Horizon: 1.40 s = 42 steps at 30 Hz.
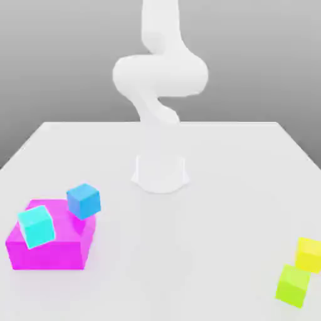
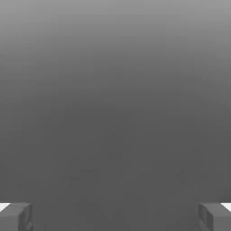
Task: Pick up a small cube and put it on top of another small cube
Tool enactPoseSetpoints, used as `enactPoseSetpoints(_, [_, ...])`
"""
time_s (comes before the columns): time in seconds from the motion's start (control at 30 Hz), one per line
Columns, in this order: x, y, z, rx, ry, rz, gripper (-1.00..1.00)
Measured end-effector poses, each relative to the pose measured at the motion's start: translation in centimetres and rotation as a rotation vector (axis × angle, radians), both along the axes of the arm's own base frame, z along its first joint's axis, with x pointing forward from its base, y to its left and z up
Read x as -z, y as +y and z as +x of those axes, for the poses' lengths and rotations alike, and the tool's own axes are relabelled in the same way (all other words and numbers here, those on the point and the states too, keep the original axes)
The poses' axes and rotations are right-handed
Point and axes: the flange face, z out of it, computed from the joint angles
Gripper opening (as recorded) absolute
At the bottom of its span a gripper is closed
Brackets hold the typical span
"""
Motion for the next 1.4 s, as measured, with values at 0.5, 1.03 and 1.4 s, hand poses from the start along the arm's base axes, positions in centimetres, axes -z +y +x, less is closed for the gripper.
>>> enactPoseSetpoints(0.5, [24.7,13.8,10.7,-0.463,0.373,-0.225,0.0])
enactPoseSetpoints(1.03, [52.5,24.4,5.5,-0.91,0.665,-0.366,0.0])
enactPoseSetpoints(1.4, [52.4,24.4,5.4,-0.912,0.667,-0.367,-1.0])
